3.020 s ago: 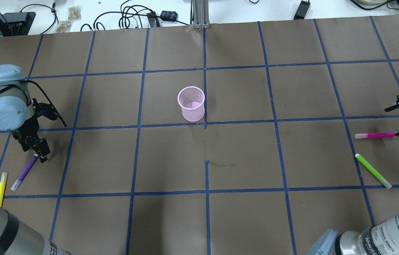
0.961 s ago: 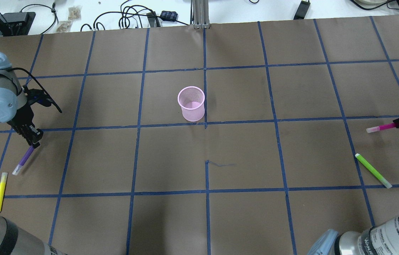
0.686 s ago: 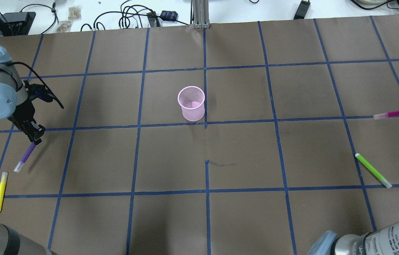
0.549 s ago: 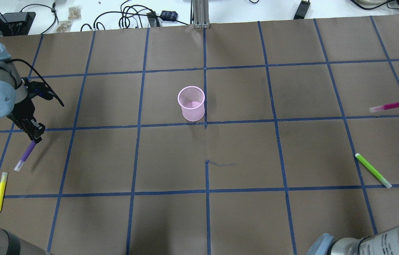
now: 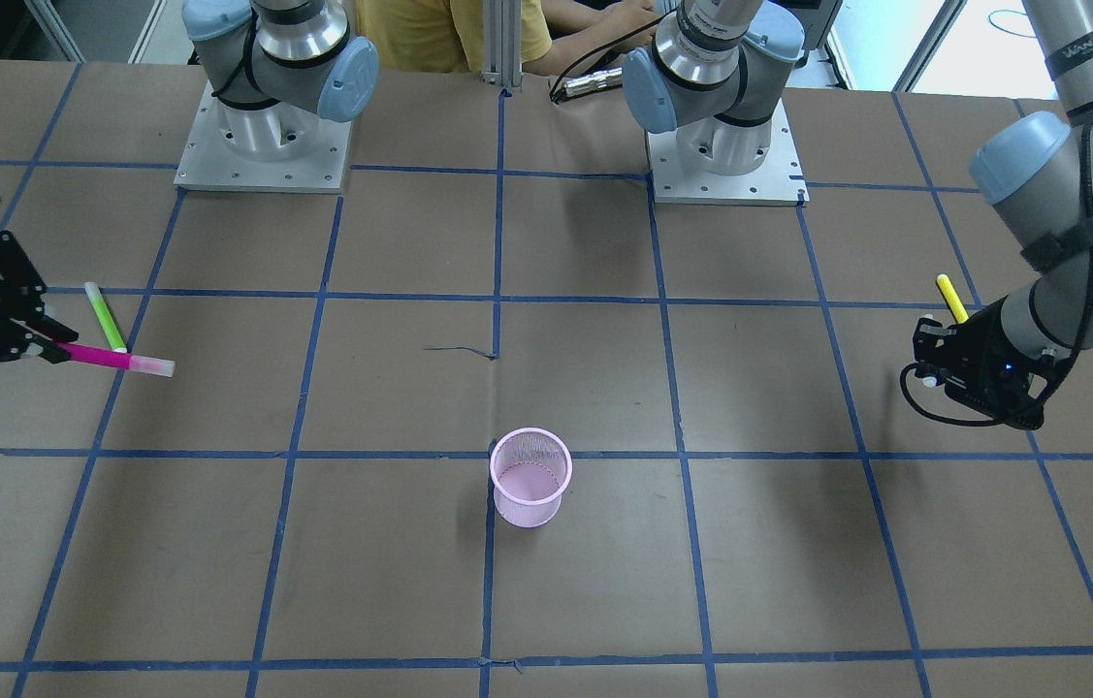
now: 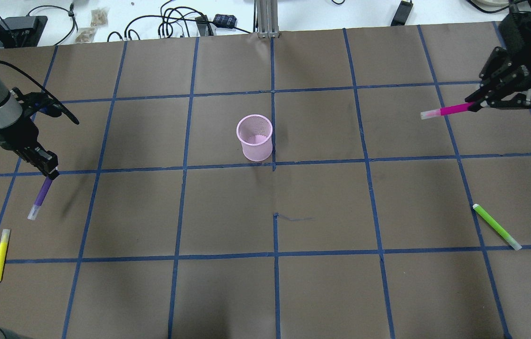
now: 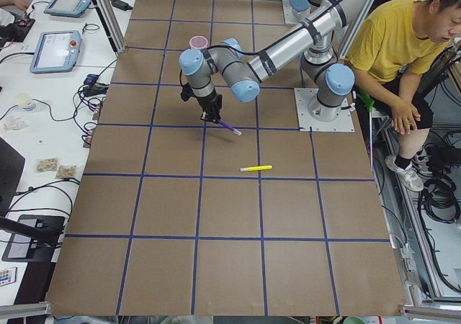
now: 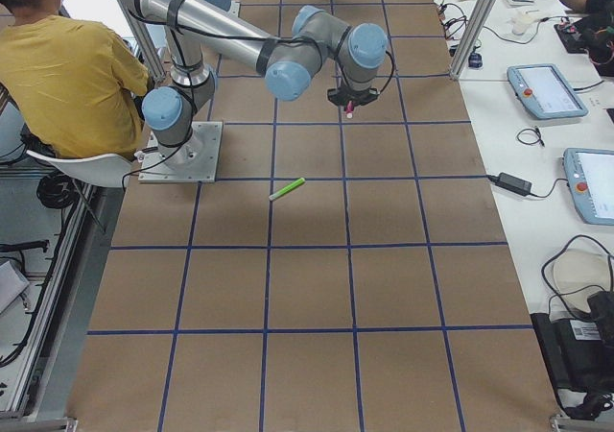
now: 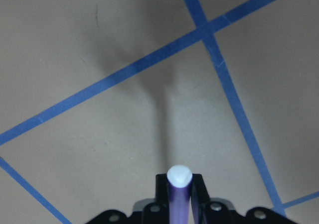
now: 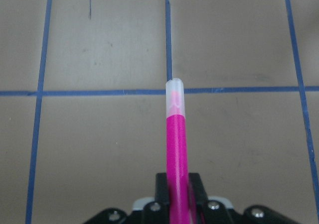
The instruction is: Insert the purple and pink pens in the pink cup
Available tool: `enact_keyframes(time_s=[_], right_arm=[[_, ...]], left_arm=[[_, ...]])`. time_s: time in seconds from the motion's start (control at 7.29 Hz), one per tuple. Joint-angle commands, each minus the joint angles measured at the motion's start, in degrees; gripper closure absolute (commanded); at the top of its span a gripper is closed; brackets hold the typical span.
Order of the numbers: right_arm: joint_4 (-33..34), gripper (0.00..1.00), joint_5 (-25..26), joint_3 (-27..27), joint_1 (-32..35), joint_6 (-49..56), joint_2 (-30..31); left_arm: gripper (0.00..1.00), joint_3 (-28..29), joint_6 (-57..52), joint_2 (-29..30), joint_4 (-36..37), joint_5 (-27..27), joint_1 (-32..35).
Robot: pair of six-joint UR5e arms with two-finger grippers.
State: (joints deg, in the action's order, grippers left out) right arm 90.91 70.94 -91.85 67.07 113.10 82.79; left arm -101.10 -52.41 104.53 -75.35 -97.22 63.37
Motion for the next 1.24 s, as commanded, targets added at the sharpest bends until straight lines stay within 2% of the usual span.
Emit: enact_keyframes(time_s=[0.0,0.14,0.41,0.69,0.96,1.1], right_arm=[[6.86,0.88,0.25,0.01,10.67,-17.82,0.53],[10.31,0.88,2.34,0.09,15.68,-25.13,-0.26],[16.55,0.89,9.71,0.27,25.52,-39.11,-2.45],[21.13,0.90,14.46,1.66,33.97,-50.02,-6.22],[20.55,0.90,22.18,7.27,41.01,-53.05,-12.27],[20.02,0.90,24.66,10.95,43.39,-53.24,-15.79]], left_arm=[[1.00,2.04,-0.41,-2.14,-4.18,2.98,0.27],[1.00,2.31,-0.59,-2.84,-6.46,8.13,-0.26],[1.00,2.40,-0.59,-4.25,-6.39,11.59,-0.44],[1.00,1.44,-0.59,-4.69,-8.66,16.25,-3.14],[1.00,1.52,-0.68,-4.78,-8.94,17.59,-4.39],[1.00,1.52,-0.85,-4.78,-9.03,20.03,-4.74]])
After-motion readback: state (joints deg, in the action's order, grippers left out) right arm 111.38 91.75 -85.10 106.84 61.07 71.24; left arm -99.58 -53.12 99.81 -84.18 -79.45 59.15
